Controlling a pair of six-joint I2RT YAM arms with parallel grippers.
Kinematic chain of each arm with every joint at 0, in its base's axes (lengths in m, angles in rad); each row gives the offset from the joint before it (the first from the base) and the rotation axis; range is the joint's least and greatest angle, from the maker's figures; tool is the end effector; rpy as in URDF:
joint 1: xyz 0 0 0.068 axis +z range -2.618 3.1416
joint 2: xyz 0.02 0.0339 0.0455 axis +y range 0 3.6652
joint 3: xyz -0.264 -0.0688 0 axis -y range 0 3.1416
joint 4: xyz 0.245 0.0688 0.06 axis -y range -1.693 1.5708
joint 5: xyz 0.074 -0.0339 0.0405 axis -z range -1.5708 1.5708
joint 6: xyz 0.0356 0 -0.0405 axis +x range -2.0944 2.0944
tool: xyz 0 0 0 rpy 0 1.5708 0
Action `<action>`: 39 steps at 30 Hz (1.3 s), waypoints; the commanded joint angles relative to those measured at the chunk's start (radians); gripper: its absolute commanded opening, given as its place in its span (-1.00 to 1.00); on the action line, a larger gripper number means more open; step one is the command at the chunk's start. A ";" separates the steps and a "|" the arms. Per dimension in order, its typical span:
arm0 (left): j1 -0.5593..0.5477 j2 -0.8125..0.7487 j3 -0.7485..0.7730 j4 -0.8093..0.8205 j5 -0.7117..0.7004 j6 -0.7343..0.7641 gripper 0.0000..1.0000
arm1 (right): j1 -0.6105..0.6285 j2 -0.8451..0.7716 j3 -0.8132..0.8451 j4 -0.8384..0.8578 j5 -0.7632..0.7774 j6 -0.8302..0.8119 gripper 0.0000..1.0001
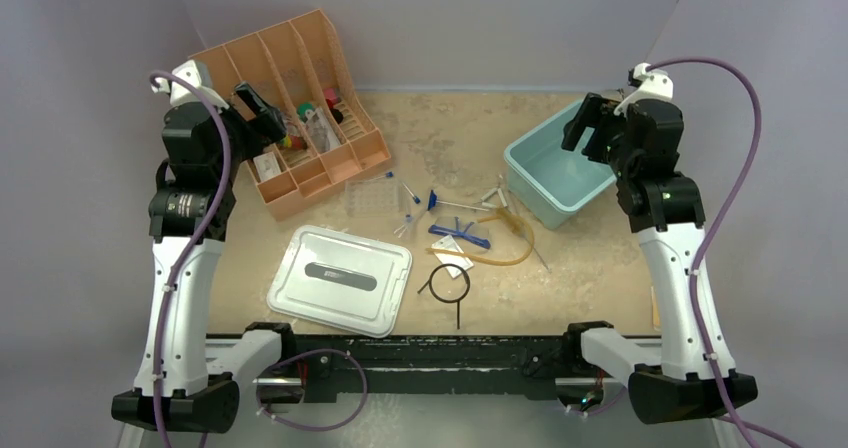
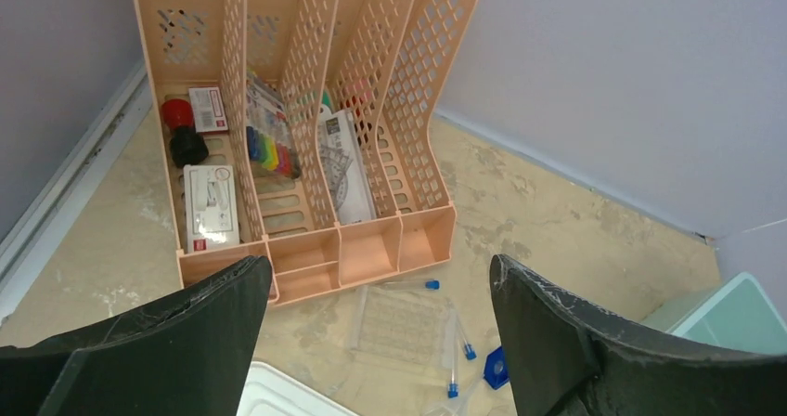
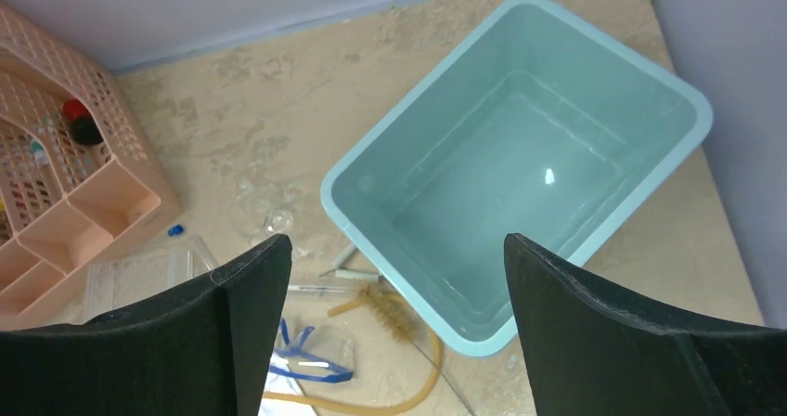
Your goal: Organize the chemistry lab equipment
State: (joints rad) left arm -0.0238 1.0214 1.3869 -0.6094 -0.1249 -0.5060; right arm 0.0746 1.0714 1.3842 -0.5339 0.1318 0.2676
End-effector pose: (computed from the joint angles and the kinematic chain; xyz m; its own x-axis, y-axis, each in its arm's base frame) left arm 0.1957 -0.0002 0.4559 -0.1640 -0.4771 -0.8634 -0.2021 0.8729 -0.4440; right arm 0.2146 0.0113 0.4538 -0.1966 0.2482 -0.9486 0.1099 0.9669 0.2302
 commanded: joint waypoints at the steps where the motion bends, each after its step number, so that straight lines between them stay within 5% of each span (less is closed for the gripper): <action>1: -0.014 -0.013 -0.035 0.156 0.023 0.050 0.76 | -0.011 -0.036 -0.052 0.064 -0.093 0.025 0.75; 14: -0.038 -0.012 -0.148 0.272 0.114 0.056 0.97 | 0.035 -0.016 -0.142 -0.114 -0.502 0.017 0.93; 23: -0.060 0.005 -0.221 0.380 0.205 -0.004 0.94 | 0.402 0.037 -0.163 -0.192 -0.308 0.080 0.94; 32: -0.065 0.026 -0.247 0.427 0.238 -0.042 0.90 | 0.718 0.128 -0.233 -0.173 -0.232 0.017 0.49; 39: -0.064 0.026 -0.260 0.424 0.229 -0.036 0.89 | 0.785 0.204 -0.273 -0.163 -0.174 0.004 0.19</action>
State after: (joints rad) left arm -0.0814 1.0565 1.1324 -0.2474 0.0967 -0.5388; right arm 0.8394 1.2736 1.1370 -0.7109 -0.0895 0.3004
